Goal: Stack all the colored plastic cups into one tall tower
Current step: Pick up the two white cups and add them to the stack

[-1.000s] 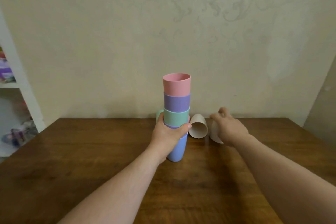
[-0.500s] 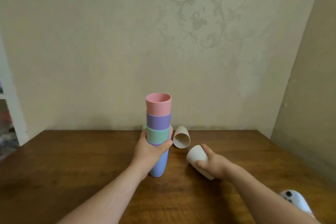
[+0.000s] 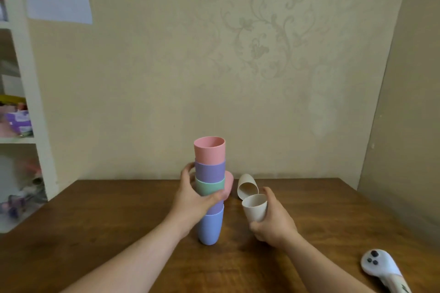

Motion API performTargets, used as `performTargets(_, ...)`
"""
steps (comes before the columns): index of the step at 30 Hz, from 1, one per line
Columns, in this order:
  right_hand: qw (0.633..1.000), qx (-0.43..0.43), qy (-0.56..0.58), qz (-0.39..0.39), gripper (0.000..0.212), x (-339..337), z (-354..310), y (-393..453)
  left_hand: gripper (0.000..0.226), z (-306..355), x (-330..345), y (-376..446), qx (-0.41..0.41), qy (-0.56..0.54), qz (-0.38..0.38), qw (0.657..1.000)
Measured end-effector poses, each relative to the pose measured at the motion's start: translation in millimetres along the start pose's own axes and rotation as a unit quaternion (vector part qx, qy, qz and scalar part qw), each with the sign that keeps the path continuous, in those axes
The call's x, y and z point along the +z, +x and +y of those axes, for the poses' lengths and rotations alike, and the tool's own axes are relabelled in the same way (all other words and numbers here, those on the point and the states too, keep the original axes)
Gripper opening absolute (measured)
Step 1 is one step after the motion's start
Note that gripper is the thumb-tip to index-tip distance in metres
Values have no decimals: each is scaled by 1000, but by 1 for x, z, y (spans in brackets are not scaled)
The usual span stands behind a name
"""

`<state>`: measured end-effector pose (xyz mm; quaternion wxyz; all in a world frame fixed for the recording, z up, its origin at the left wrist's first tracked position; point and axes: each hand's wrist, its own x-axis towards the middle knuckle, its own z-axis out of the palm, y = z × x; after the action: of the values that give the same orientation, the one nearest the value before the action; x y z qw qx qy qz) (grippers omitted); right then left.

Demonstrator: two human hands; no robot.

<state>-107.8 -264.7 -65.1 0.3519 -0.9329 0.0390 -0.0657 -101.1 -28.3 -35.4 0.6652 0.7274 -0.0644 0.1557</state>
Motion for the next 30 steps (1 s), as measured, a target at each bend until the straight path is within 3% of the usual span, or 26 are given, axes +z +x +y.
performTargets(2, 999, 11, 36, 22, 88, 3, 2, -4, 112, 19, -1, 8, 14, -21, 2, 1000)
performTargets(7, 992, 15, 122, 27, 91, 13, 11, -9, 120, 56, 8, 26, 34, -33, 16, 999)
performTargets(8, 991, 14, 130, 29, 90, 14, 13, -9, 116, 56, 12, 28, 31, -27, 17, 999)
performTargets(12, 989, 14, 143, 30, 95, 15, 17, -8, 58, 50, 21, 32, 11, -2, 35, 999)
performTargets(20, 987, 25, 157, 11, 104, 13, 22, 0, 47, 47, 19, 39, 12, 2, 49, 999)
performTargets(23, 971, 11, 218, 94, 83, -11, -9, 9, 57, 46, 20, 39, 16, 15, 55, 998)
performTargets(25, 937, -30, 310, 158, 69, -41, -50, 18, 59, 45, 20, 40, 14, 23, 56, 998)
performTargets(28, 887, -114, 399, 201, 83, -88, -121, 23, 56, 43, 20, 41, 13, 30, 56, 998)
performTargets(30, 881, -175, 398, 185, 75, -106, -162, 18, 57, 44, 22, 41, 4, 33, 58, 998)
